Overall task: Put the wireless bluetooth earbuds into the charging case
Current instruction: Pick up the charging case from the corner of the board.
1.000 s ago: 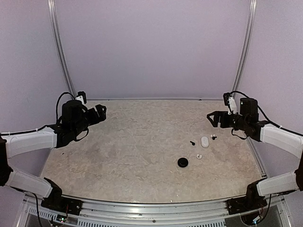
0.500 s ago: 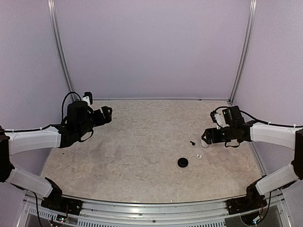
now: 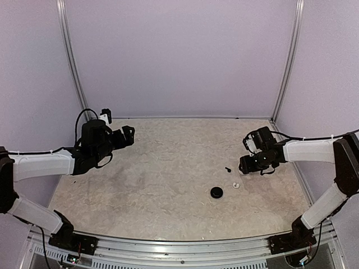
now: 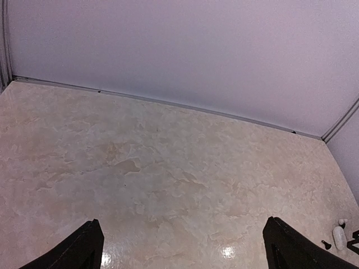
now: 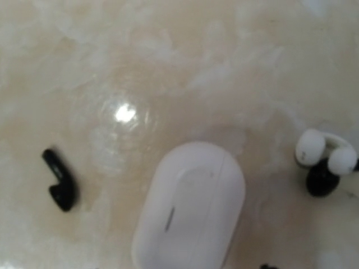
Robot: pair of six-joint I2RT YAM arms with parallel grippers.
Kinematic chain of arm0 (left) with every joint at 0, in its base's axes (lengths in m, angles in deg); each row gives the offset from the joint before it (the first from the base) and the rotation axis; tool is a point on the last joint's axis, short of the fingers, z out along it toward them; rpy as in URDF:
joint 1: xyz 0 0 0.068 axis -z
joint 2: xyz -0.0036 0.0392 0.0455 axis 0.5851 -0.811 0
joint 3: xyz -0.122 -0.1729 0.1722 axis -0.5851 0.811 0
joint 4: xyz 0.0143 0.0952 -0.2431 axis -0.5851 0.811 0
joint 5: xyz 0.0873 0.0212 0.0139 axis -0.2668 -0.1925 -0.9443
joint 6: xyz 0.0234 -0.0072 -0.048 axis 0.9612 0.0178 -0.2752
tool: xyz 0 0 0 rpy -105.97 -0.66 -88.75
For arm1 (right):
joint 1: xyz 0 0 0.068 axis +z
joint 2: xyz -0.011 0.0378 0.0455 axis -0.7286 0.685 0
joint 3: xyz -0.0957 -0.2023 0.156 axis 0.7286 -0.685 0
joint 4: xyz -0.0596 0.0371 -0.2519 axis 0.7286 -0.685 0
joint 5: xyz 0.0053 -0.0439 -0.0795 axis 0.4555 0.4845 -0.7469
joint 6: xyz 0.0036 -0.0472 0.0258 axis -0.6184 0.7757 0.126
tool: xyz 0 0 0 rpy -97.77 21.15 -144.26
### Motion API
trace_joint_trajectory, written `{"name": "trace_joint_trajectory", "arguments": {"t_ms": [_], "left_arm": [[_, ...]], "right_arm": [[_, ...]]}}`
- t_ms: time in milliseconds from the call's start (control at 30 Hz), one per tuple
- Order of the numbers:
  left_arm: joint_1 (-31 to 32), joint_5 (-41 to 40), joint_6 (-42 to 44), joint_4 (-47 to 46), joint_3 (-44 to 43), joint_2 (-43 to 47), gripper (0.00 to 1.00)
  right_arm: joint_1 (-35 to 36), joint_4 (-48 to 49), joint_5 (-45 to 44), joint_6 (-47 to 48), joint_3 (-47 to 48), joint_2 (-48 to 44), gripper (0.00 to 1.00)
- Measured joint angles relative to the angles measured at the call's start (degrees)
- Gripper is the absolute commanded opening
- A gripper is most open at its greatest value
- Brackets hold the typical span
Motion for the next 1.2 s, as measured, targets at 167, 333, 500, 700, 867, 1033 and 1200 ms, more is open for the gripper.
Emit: {"name": "trace_joint_trajectory", "arguments": {"t_ms": [167, 333, 500, 700, 867, 1033, 1200], "left_arm": [[0.00, -0.09, 0.04, -0.26, -0.17, -1.07, 0.99], [0.00, -0.09, 0.04, -0.31, -0.22, -1.64, 0.99], [0.00, -0.07, 0.15, -0.31, -0.39, -2.54, 0.99], [0.00, 0.17, 0.22, -0.33, -0.66, -3.26, 0.99], [-0.28, 1.36, 0.17, -0.48, -1.22, -3.50, 0.99], [-0.57, 2.27, 0.17, -0.59, -1.22, -3.48, 0.99], [-0.81, 2.60, 0.15, -0.61, -1.22, -3.43, 0.99]], "right_arm": [[0.00, 0.09, -0.55, 0.00, 1.60, 3.23, 0.57], [0.00, 0.52, -0.74, -0.09, 2.01, 5.27, 0.55], [0.00, 0.72, -0.72, -0.50, 2.01, 6.67, 0.50], [0.00, 1.33, -0.76, -0.66, 2.03, 6.84, 0.44], [-0.02, 1.38, -1.38, 0.00, 2.73, 7.52, 0.44], [-0.09, 1.92, -1.57, 0.26, 2.91, 7.93, 0.51], [-0.44, 2.03, -1.60, 0.48, 2.91, 9.51, 0.52]]}}
